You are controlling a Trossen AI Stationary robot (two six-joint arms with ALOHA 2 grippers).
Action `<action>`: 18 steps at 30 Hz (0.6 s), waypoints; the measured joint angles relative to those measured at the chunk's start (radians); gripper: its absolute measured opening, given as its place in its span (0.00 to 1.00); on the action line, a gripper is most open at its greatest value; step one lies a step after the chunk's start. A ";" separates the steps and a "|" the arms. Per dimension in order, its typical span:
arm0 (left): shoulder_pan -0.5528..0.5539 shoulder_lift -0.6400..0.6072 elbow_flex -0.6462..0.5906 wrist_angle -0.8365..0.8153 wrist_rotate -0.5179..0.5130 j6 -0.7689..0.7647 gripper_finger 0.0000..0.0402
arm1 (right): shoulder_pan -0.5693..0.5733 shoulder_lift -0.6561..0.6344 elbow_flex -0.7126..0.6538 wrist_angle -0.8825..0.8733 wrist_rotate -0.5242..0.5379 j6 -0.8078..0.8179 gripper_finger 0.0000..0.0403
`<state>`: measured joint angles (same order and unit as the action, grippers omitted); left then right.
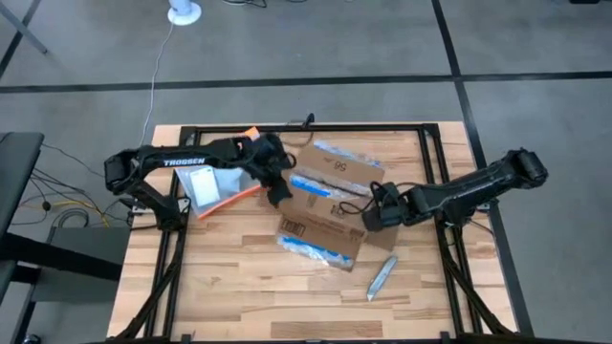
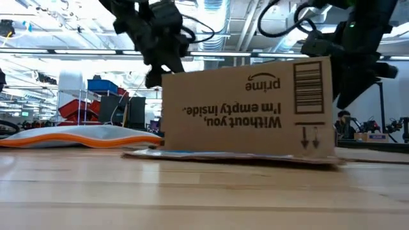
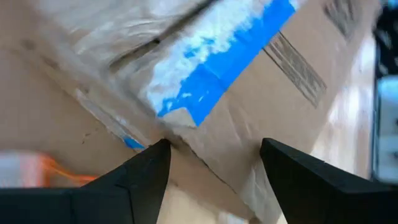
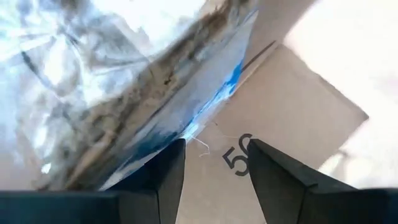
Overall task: Unpack boxes
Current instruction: Break down the box using the silver cutter until it is completely flat
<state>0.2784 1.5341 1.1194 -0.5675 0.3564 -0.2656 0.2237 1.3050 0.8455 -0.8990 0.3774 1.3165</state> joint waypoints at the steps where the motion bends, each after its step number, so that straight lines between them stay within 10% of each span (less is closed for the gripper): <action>1: -0.026 0.000 0.000 -0.018 -0.016 -0.017 0.59 | -0.012 0.000 0.000 0.010 -0.010 -0.043 0.40; 18: -0.295 -0.237 -0.005 -0.208 -0.312 -0.272 0.59 | 0.063 0.009 0.053 0.067 -0.059 -0.372 0.40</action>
<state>-0.0163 1.2975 1.1140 -0.7753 0.0442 -0.5371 0.2866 1.3136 0.8988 -0.8323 0.3182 0.9447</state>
